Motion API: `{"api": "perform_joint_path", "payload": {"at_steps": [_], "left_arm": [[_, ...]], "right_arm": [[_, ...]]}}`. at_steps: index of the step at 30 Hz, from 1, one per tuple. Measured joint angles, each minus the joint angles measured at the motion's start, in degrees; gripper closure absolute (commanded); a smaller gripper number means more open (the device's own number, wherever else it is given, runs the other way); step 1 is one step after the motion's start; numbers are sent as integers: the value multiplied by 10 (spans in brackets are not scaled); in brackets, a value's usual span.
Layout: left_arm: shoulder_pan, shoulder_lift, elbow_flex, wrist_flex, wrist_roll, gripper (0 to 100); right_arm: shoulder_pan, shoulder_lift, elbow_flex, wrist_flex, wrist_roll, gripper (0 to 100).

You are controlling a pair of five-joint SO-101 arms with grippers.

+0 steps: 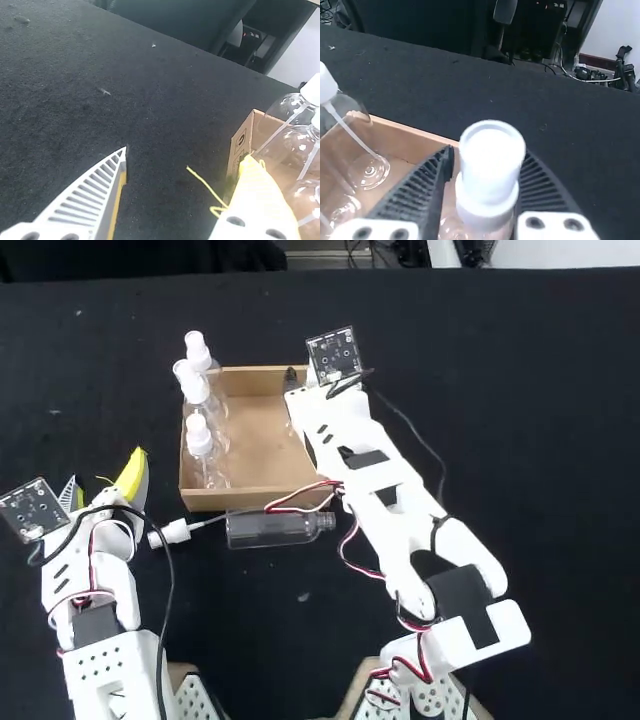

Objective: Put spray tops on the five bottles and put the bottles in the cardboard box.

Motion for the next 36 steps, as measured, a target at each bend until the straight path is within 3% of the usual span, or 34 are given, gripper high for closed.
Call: {"api": "perform_joint_path", "payload": {"at_steps": [7,11,28,36], "left_arm": [[0,0,0,0,0,759],[0,0,0,0,0,759],[0,0,0,0,0,759],[0,0,0,0,0,759]], "right_arm": [[-21,-1,-8,41,0,840],[-26,-1,-8,41,0,748],[-26,-33,-8,55,-18,752],[-26,-35,-8,77,-33,704]]}}
